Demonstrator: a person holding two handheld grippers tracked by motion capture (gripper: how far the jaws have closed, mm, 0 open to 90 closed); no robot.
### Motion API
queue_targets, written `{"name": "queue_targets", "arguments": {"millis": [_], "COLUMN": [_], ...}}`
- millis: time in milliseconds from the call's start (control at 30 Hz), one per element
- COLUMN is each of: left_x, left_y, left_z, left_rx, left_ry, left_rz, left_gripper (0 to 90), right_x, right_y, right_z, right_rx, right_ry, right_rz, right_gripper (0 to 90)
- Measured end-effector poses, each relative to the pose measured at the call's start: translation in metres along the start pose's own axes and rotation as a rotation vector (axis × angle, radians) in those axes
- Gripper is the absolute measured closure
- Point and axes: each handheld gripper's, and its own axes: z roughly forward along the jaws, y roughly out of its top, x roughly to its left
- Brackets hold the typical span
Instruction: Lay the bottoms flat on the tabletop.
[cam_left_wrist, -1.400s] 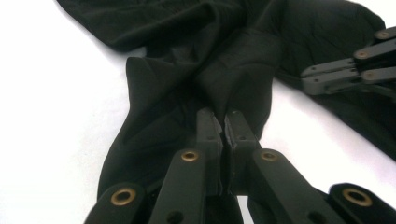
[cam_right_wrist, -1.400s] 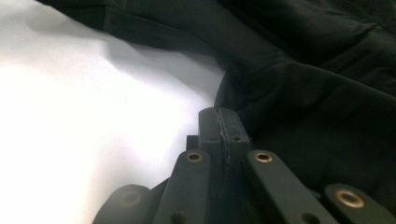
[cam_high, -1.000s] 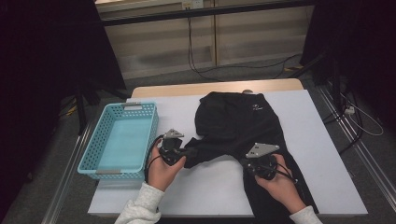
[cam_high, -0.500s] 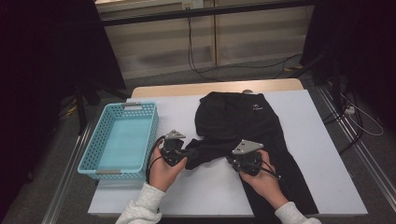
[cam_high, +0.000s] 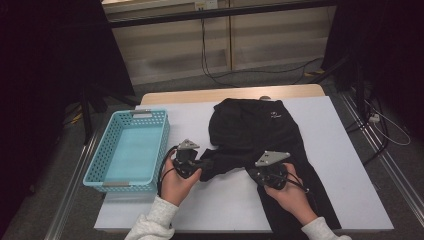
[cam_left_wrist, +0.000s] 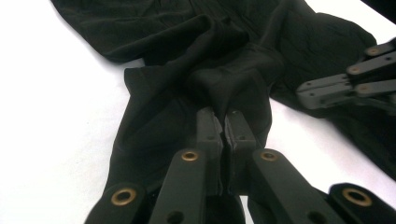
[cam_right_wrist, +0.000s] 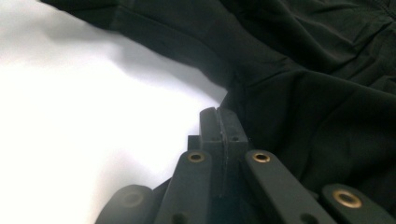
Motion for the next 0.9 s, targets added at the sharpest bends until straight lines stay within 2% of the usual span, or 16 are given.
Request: {"name": "queue_targets", "arguments": {"millis": [167, 233, 267, 300, 400, 433, 467, 500, 533, 567, 667, 733, 900], "left_x": [-0.001, -0.001, -0.001, -0.001, 0.0, 0.001, 0.001, 0.001, 0.001, 0.001, -0.001, -0.002, -0.002], "left_y": [0.0, 0.0, 0.0, 0.001, 0.001, 0.001, 0.001, 0.001, 0.001, 0.0, 0.0, 0.001, 0.002], "left_z": [-0.001, -0.001, -0.001, -0.001, -0.002, -0.002, -0.002, -0.002, -0.002, -0.001, -0.001, -0.002, -0.004], "left_rx": [0.0, -0.002, -0.003, -0.002, -0.007, -0.011, -0.012, -0.008, -0.01, -0.007, -0.004, -0.007, -0.007], "left_ry": [-0.003, -0.005, -0.006, -0.007, -0.006, -0.005, -0.006, -0.008, -0.007, -0.009, -0.012, -0.016, -0.022], "left_rz": [-0.008, -0.004, -0.006, -0.006, -0.016, -0.014, -0.014, -0.012, -0.017, -0.014, -0.009, -0.015, -0.012], "left_gripper": [86.8, 86.8, 86.8, 86.8, 86.8, 86.8, 86.8, 86.8, 86.8, 86.8, 86.8, 86.8, 86.8], "right_x": [0.002, 0.002, 0.002, 0.001, -0.001, -0.002, -0.002, -0.001, -0.001, -0.002, -0.004, -0.005, -0.004], "right_y": [-0.003, -0.002, -0.002, -0.001, 0.0, 0.0, 0.0, 0.001, 0.001, 0.001, 0.0, -0.001, -0.006], "right_z": [-0.008, -0.006, -0.004, -0.001, 0.01, 0.014, 0.017, 0.017, 0.017, 0.016, 0.013, 0.009, -0.004], "right_rx": [0.012, -0.013, -0.039, -0.059, -0.054, -0.04, -0.042, -0.038, -0.03, -0.026, -0.018, -0.008, 0.005], "right_ry": [0.007, -0.009, -0.011, -0.023, -0.079, -0.084, -0.067, -0.075, -0.08, -0.075, -0.065, -0.041, -0.003], "right_rz": [-0.019, -0.018, -0.023, -0.03, -0.016, -0.012, -0.009, -0.016, -0.02, -0.004, 0.02, 0.031, 0.037], "right_gripper": [90.0, 90.0, 87.1, 78.1, 68.7, 69.8, 72.8, 75.1, 82.7, 88.3, 89.6, 90.0, 90.0]}}
